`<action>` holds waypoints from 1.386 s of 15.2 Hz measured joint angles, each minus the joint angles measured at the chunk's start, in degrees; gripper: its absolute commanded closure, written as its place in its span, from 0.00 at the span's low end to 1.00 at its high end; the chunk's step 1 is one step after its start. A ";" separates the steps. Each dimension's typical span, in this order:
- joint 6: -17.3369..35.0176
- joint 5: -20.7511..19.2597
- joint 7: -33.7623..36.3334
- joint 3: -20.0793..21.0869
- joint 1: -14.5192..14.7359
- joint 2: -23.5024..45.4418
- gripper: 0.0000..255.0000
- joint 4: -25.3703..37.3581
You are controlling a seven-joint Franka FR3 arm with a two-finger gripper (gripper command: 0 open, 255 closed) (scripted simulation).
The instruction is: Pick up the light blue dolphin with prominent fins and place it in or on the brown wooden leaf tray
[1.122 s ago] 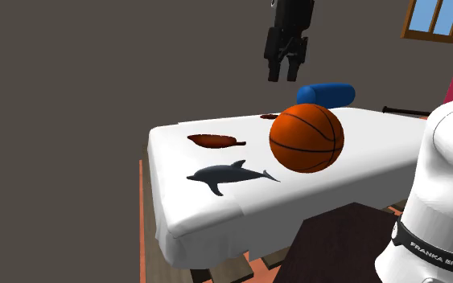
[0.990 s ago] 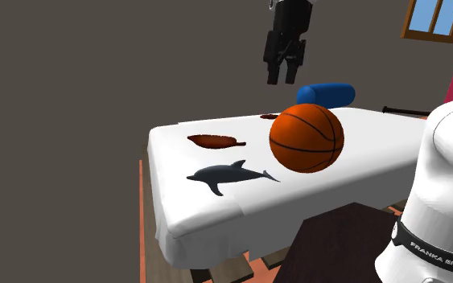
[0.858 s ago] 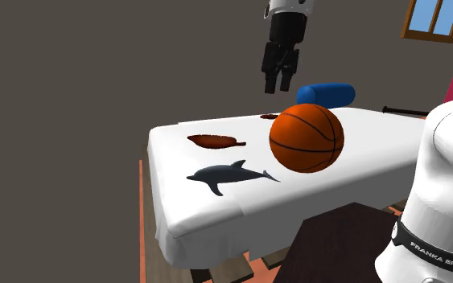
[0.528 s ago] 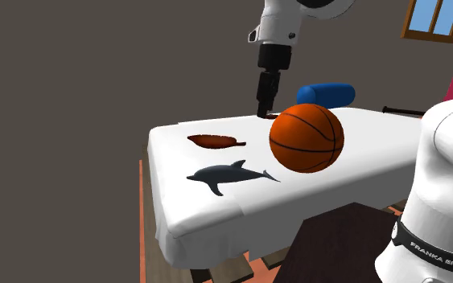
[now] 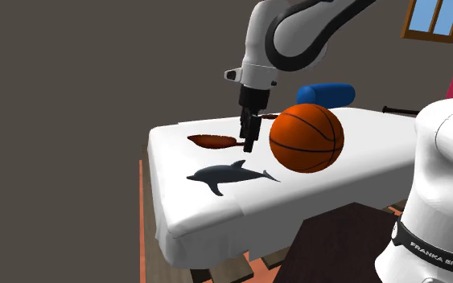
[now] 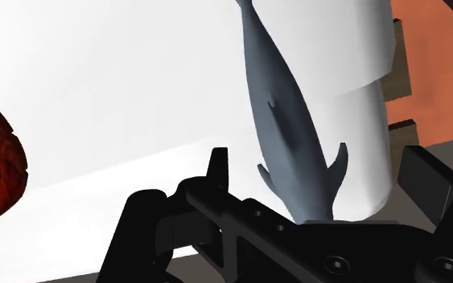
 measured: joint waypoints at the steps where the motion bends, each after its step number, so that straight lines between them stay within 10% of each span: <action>1: 2.48 -0.03 -2.99 -0.88 0.84 2.15 0.00 0.07; 9: 16.16 2.02 -14.46 -3.53 5.19 14.03 0.00 -0.38; 18: 19.61 3.24 -15.43 -3.91 5.71 17.23 0.00 -0.62; 19: 19.61 3.24 -15.43 -3.91 5.71 17.23 1.00 -0.62; 21: 19.60 3.24 -15.43 -3.91 5.71 17.21 1.00 -0.62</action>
